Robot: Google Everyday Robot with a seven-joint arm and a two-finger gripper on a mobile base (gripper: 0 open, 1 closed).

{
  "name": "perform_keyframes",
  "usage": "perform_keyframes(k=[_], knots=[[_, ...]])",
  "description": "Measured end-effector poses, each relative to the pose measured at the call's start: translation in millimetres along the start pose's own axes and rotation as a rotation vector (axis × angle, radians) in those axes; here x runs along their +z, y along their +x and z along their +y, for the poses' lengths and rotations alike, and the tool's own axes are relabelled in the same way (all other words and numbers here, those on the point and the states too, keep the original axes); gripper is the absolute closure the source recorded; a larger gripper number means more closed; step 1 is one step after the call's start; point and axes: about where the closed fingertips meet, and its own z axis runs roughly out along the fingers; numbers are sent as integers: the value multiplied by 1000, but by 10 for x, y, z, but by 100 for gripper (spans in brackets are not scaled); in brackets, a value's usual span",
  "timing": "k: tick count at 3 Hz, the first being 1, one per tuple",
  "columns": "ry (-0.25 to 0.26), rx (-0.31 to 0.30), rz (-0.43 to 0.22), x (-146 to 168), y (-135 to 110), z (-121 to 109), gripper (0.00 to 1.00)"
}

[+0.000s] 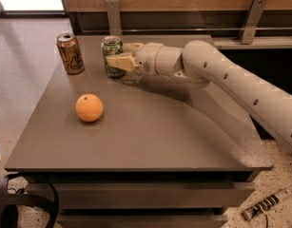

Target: Knock green can over

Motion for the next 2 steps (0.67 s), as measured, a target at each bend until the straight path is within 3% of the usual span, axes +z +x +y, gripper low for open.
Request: perform_keyframes(k=[1,2], knots=[[3,-4,5,-19,-25,3,100],[23,-37,44,-169,-210,21,100]])
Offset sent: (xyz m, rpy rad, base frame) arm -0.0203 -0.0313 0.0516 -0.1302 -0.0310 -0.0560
